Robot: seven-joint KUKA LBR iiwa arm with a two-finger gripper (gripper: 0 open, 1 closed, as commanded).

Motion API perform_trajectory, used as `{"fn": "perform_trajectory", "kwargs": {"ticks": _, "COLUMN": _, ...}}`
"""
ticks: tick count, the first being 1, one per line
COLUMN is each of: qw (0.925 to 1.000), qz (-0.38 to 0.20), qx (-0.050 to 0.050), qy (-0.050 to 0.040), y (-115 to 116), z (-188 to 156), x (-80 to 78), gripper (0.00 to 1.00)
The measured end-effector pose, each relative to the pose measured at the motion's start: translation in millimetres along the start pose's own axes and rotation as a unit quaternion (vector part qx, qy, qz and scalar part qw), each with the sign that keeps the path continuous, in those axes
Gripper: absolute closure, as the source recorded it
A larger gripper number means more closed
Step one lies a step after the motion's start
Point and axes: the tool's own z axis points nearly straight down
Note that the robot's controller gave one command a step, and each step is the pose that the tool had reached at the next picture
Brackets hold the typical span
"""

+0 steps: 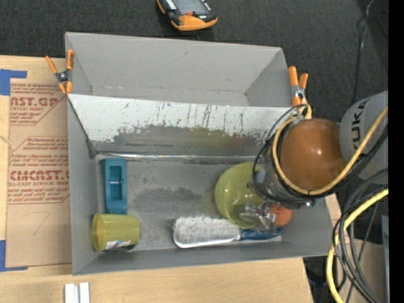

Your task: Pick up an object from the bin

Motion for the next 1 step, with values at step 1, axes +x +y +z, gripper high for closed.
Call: {"fn": "perform_trajectory", "kwargs": {"ticks": 1, "qw": 1.0000, "qz": 0.000, "qx": 0.000, "qy": 0.0000, "y": 0.0, "z": 0.0, "x": 0.0, "gripper": 1.00}}
